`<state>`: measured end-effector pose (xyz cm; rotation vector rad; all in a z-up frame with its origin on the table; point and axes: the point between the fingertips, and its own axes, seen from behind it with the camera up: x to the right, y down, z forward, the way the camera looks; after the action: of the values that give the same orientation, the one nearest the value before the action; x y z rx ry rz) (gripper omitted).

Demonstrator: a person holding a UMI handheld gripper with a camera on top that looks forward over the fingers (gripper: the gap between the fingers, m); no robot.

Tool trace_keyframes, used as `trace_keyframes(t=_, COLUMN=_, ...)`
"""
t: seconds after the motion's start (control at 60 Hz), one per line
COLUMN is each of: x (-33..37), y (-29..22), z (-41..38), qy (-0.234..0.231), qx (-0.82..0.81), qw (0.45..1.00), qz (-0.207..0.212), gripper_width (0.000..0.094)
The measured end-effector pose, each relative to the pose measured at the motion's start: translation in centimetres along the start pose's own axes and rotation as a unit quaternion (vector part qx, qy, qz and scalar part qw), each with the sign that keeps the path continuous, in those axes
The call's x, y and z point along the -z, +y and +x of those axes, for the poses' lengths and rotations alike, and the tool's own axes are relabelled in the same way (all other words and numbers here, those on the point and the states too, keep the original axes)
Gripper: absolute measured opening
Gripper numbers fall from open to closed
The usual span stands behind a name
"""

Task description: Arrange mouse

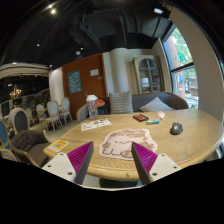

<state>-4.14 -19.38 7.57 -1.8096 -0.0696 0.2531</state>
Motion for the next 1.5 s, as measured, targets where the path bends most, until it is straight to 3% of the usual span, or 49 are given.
trace_keyframes(t=0.117, x=-1.4, y=-1.2, z=4.6, qy=0.021, qx=0.020, qw=0.999, qz=-0.016, gripper_width=0.0769)
trace_keyframes(t=0.317, x=-4.4, y=-2.3, z=15.7, qy=0.108, qx=0.038, qw=0.993, qz=-0.040, gripper_width=0.0769)
trace_keyframes(t=0.4, x=-6.3, y=-1.8, z=21.0, qy=0.145, qx=0.031, qw=0.987, qz=-0.068, gripper_width=0.0770)
trace_keyframes(t=0.617, x=-12.3, y=-0.9, z=30.3, qy=0.178, qx=-0.020, qw=0.976, qz=-0.125, gripper_width=0.0772)
trace_keyframes(t=0.783, x=-15.6, y=-0.8, z=36.5, qy=0.232, qx=-0.002, qw=0.960, qz=-0.157, gripper_width=0.0770)
trace_keyframes(t=0.933, x=-19.1, y=-0.8, z=37.8, qy=0.227, qx=-0.017, qw=0.959, qz=-0.169, gripper_width=0.0735)
trace_keyframes(t=1.017, x=-20.5, y=-0.6, z=38.0, qy=0.226, qx=-0.020, qw=0.957, qz=-0.180, gripper_width=0.0563)
trace_keyframes(t=1.083, x=-20.8, y=-0.9, z=38.0, qy=0.237, qx=-0.029, qw=0.954, qz=-0.180, gripper_width=0.0516)
trace_keyframes(t=1.183, x=-21.2, y=-1.3, z=37.6, qy=0.243, qx=0.004, qw=0.953, qz=-0.179, gripper_width=0.0366)
trace_keyframes(t=1.283, x=-21.1, y=-3.3, z=33.8, qy=0.192, qx=-0.026, qw=0.969, qz=-0.151, gripper_width=0.0340)
trace_keyframes(t=1.4, x=-19.4, y=-7.4, z=27.0, qy=0.177, qx=0.018, qw=0.978, qz=-0.109, gripper_width=0.0336)
trace_keyframes(t=1.5, x=-18.8, y=-7.7, z=18.4, qy=0.136, qx=0.022, qw=0.984, qz=-0.114, gripper_width=0.0336)
